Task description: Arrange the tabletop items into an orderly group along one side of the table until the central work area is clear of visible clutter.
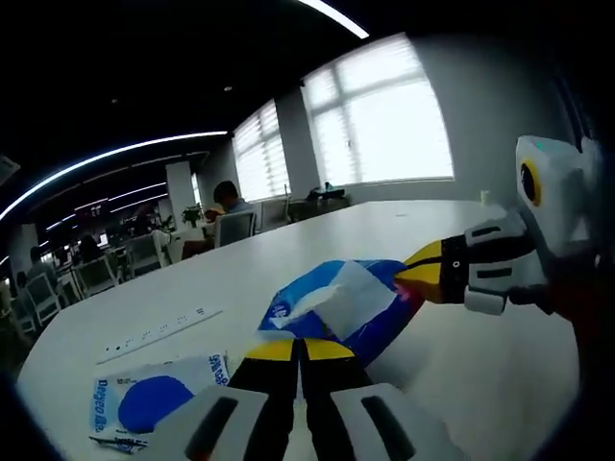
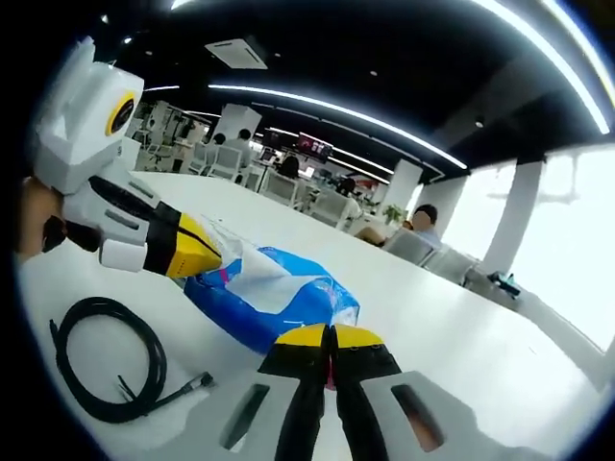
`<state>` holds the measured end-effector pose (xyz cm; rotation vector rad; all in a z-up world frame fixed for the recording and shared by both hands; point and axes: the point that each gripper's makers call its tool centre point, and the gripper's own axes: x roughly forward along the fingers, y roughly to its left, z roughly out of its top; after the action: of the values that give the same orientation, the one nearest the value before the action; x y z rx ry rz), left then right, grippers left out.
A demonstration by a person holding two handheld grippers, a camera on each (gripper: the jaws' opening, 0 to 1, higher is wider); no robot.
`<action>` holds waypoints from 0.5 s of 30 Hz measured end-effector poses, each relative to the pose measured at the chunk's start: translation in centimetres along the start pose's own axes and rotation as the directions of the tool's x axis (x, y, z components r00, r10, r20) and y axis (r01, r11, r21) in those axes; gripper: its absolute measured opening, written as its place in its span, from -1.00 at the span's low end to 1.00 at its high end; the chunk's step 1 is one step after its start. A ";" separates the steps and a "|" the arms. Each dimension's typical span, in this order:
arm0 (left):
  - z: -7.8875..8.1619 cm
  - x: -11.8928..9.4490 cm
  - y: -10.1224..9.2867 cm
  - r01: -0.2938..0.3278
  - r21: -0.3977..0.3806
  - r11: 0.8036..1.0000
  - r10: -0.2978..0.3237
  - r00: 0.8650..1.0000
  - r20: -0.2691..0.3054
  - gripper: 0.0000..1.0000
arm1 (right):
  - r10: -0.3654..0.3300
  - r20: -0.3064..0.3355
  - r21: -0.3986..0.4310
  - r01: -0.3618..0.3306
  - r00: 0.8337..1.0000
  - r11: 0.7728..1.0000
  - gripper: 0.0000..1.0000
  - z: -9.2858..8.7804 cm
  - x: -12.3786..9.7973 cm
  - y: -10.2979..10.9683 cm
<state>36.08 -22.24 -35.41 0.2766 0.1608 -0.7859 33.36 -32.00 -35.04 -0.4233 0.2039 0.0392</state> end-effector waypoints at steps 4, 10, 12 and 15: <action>-0.2 0.3 -0.1 -0.008 0.000 1.000 0.008 1.000 -0.007 -1.00 | 0.016 -0.010 0.018 -0.015 1.000 1.000 -1.00 -0.7 0.4 0.1; -1.4 0.8 -0.9 0.009 0.006 1.000 -0.008 0.999 -0.038 -1.00 | 0.034 -0.049 0.038 -0.033 0.998 0.999 -1.00 -2.7 0.9 0.4; -1.5 0.8 -1.2 0.016 0.005 1.000 -0.016 0.999 -0.035 -1.00 | 0.039 -0.060 0.032 -0.037 0.997 0.999 -1.00 -3.1 0.8 0.5; -1.4 0.8 -1.3 0.022 0.007 1.000 -0.022 0.999 -0.036 -1.00 | 0.043 -0.060 0.043 -0.041 0.997 0.998 -1.00 -3.2 0.7 0.4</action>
<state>35.69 -23.24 -37.22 0.2961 0.1950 -0.8034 33.41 -32.98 -38.24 -0.3791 0.2732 0.0634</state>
